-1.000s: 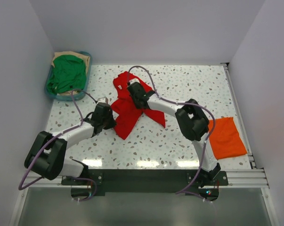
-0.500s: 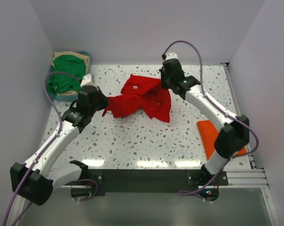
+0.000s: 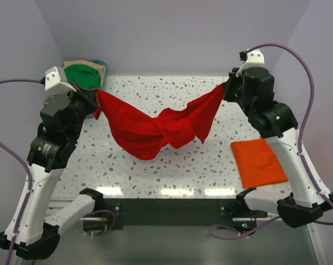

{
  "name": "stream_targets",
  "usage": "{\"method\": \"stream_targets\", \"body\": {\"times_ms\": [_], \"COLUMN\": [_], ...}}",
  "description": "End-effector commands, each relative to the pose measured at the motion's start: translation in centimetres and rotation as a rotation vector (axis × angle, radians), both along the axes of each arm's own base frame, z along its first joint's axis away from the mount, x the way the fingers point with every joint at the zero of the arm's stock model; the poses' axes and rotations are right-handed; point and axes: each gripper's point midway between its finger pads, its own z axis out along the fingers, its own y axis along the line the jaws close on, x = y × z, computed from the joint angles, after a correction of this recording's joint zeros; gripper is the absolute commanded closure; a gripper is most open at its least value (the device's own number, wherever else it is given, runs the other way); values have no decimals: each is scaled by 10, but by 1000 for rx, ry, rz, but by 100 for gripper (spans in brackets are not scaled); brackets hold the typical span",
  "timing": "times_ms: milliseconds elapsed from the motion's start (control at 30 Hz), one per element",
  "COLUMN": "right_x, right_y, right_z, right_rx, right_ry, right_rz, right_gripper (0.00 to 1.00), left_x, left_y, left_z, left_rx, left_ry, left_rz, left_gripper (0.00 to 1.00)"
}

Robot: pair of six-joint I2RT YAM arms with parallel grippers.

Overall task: Fold and stack the t-shirts
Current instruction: Flatten the tshirt out

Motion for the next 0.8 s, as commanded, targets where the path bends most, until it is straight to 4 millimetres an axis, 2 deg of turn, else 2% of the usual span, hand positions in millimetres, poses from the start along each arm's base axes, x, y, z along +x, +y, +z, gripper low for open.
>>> {"method": "stream_targets", "body": {"times_ms": [0,100,200,233,300,333,367,400,433,500,533,567,600,633,667,700,733,767], "right_x": [-6,2,12,16,28,33,38,46,55,72,81,88,95,103,105,107,107,108], "right_y": [-21,-34,-46,-50,-51,-49,-46,-47,-41,-43,-39,-39,-43,-43,-47,-52,-56,-59], "right_z": [10,-3,-30,-39,-73,-86,-111,-122,-152,-172,-200,-204,-213,-225,-232,-236,-244,-245], "right_rx": [-9,1,15,19,23,31,39,55,64,89,104,115,121,120,115,113,105,103], "right_ry": [13,59,123,145,213,238,293,309,382,413,486,499,512,539,557,563,580,573], "right_rz": [-76,-126,-172,-182,-194,-185,-185,-192,-183,-195,-189,-192,-203,-207,-217,-233,-245,-253], "right_gripper": [100,100,100,100,100,100,100,100,100,100,100,100,100,100,100,100,100,100], "left_x": [4,28,68,87,110,129,139,154,170,195,200,203,204,200,195,183,174,158], "left_y": [22,30,41,40,38,31,28,25,17,11,6,6,6,5,5,7,10,11], "left_z": [17,7,-28,-51,-76,-107,-119,-121,-149,-170,-172,-171,-167,-155,-160,-146,-147,-170], "left_rx": [63,60,6,-18,-44,-60,-66,-67,-82,-89,-94,-88,-88,-87,-87,-88,-86,-89], "left_ry": [-16,17,91,148,199,276,300,285,345,389,401,402,393,363,354,321,323,371], "left_rz": [90,98,55,16,-7,-42,-59,-80,-124,-162,-188,-194,-194,-201,-198,-185,-162,-149], "left_gripper": [100,100,100,100,100,100,100,100,100,96,88,77,58,51,41,39,38,38]}}
